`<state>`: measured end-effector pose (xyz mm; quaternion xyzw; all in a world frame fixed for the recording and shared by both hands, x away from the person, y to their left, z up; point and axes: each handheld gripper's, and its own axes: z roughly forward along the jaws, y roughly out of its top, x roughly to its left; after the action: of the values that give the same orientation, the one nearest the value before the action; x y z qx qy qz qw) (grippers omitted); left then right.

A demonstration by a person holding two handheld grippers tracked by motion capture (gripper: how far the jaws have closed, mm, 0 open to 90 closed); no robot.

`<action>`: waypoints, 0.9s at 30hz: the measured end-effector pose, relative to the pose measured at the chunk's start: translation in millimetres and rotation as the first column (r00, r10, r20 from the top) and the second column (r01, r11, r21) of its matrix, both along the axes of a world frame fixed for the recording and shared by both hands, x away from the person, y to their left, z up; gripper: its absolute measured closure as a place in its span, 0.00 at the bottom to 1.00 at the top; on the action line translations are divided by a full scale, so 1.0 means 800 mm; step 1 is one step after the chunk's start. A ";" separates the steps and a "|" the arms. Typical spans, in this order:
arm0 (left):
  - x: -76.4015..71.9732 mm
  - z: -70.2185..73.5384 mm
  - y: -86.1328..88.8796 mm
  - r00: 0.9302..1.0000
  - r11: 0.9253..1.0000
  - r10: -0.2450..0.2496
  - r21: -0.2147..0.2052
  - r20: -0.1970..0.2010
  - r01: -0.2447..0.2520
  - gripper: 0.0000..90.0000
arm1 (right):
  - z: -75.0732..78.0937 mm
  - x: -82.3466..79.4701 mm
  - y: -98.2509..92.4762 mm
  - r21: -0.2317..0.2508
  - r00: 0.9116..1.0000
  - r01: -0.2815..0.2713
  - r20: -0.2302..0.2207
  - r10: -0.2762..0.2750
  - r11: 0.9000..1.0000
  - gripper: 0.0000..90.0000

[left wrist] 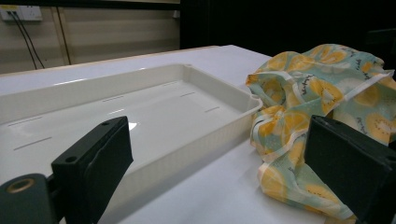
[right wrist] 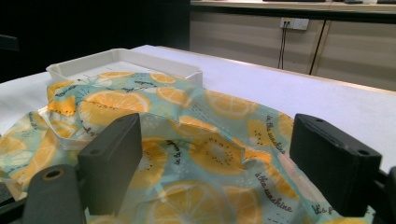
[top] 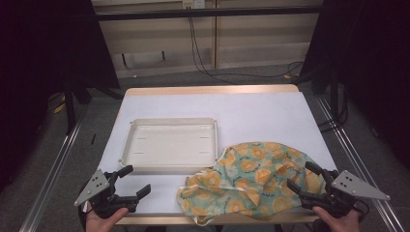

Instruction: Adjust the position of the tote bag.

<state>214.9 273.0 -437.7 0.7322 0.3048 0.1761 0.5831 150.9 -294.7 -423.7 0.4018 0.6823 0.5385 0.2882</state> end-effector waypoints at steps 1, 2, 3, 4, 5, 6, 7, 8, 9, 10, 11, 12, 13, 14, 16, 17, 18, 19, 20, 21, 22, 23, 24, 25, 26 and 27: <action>0.000 0.000 -0.001 1.000 1.000 0.005 0.002 -0.002 -0.005 0.08 | 0.000 0.000 0.000 0.001 1.000 0.004 -0.002 -0.004 1.000 0.18; 0.000 0.000 -0.001 1.000 1.000 0.005 0.002 -0.002 -0.005 0.08 | 0.001 0.001 0.000 0.006 1.000 -0.002 -0.003 0.002 1.000 0.19; 0.000 0.000 -0.002 1.000 1.000 -0.002 0.007 -0.001 0.002 0.08 | 0.001 0.001 0.000 0.006 1.000 -0.002 -0.003 0.002 1.000 0.19; 0.000 0.000 -0.003 1.000 1.000 0.007 0.022 0.000 -0.007 0.08 | 0.000 0.002 0.001 0.004 1.000 -0.006 -0.012 0.006 1.000 0.20; 0.000 0.000 -0.003 1.000 1.000 0.007 0.022 0.000 -0.007 0.08 | 0.000 0.003 0.002 0.007 1.000 -0.011 -0.017 0.011 1.000 0.21; 0.001 0.000 -0.003 1.000 1.000 0.009 0.017 -0.002 -0.009 0.08 | 0.000 0.003 0.002 0.007 1.000 -0.011 -0.017 0.011 1.000 0.21; 0.002 -0.001 -0.003 1.000 1.000 0.013 0.014 -0.004 -0.012 0.08 | 0.000 0.003 0.002 0.002 0.999 -0.027 -0.027 0.027 1.000 0.24; 0.002 -0.001 -0.003 1.000 1.000 0.013 0.021 -0.006 -0.013 0.08 | 0.000 0.003 0.002 0.010 0.999 -0.035 -0.037 0.036 0.999 0.25; 0.002 -0.001 -0.002 1.000 1.000 0.016 0.023 -0.007 -0.015 0.09 | 0.000 0.003 0.003 0.018 0.998 -0.046 -0.045 0.046 0.999 0.26; 0.001 -0.001 -0.002 1.000 0.999 0.021 0.029 -0.004 -0.021 0.09 | 0.001 0.003 0.003 0.017 0.998 -0.048 -0.047 0.049 0.999 0.27; 0.001 -0.001 -0.002 1.000 1.000 0.016 0.026 -0.004 -0.016 0.09 | 0.002 0.002 0.004 0.019 0.997 -0.048 -0.055 0.049 0.999 0.28; 0.000 0.000 -0.001 1.000 0.999 0.020 0.031 0.001 -0.020 0.09 | 0.002 0.002 0.004 0.019 0.997 -0.048 -0.055 0.049 0.999 0.28; -0.001 0.000 -0.003 1.000 1.000 0.016 0.022 0.003 -0.016 0.09 | 0.002 0.002 0.004 0.022 0.997 -0.055 -0.060 0.056 0.998 0.28; -0.001 0.000 -0.003 1.000 1.000 0.009 0.025 0.006 -0.009 0.09 | 0.002 0.002 0.004 0.024 0.996 -0.059 -0.067 0.061 0.998 0.29; -0.003 0.000 -0.003 1.000 0.999 0.004 0.041 0.007 -0.005 0.10 | 0.007 0.002 0.005 0.036 0.991 -0.093 -0.095 0.096 0.995 0.36; -0.004 0.001 -0.003 1.000 0.999 0.009 0.039 0.010 -0.010 0.10 | 0.007 0.002 0.005 0.036 0.991 -0.093 -0.095 0.096 0.995 0.36; -0.005 0.001 -0.003 1.000 0.999 0.006 0.039 0.013 -0.006 0.10 | 0.011 0.000 0.008 0.045 0.990 -0.101 -0.094 0.105 0.994 0.36; -0.005 0.001 -0.003 1.000 0.999 0.006 0.039 0.013 -0.006 0.11 | 0.011 0.000 0.008 0.045 0.990 -0.101 -0.094 0.105 0.994 0.36; -0.005 0.000 -0.003 1.000 0.999 0.008 0.043 0.006 -0.008 0.11 | 0.012 -0.001 0.009 0.042 0.990 -0.104 -0.095 0.108 0.994 0.36; -0.004 0.000 -0.003 1.000 0.999 0.011 0.047 0.006 -0.011 0.11 | 0.014 -0.001 0.012 0.046 0.988 -0.116 -0.097 0.120 0.992 0.39; -0.002 0.000 -0.003 1.000 0.999 0.006 0.048 0.004 -0.007 0.12 | 0.015 0.001 0.016 0.051 0.984 -0.138 -0.105 0.142 0.989 0.43; -0.002 0.000 -0.003 1.000 0.999 0.006 0.048 0.004 -0.007 0.12 | 0.015 0.001 0.016 0.051 0.984 -0.138 -0.105 0.142 0.989 0.43; -0.001 -0.001 -0.005 1.000 0.999 0.007 0.053 0.001 -0.007 0.12 | 0.015 0.008 0.022 0.067 0.977 -0.159 -0.131 0.166 0.985 0.51; -0.001 -0.001 -0.005 1.000 0.999 0.007 0.053 0.001 -0.007 0.12 | 0.015 0.008 0.022 0.067 0.977 -0.159 -0.131 0.166 0.985 0.51; 0.000 -0.001 -0.005 1.000 0.998 0.008 0.060 -0.003 -0.008 0.12 | 0.013 0.015 0.030 0.063 0.969 -0.187 -0.154 0.195 0.980 0.54; -0.001 -0.001 -0.005 1.000 0.998 0.008 0.060 -0.003 -0.008 0.12 | 0.013 0.015 0.030 0.063 0.969 -0.187 -0.154 0.195 0.980 0.54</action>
<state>214.4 269.1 -438.2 0.7484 0.3034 0.1863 0.5597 163.1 -270.9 -413.2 0.3829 0.7255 0.5461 0.1698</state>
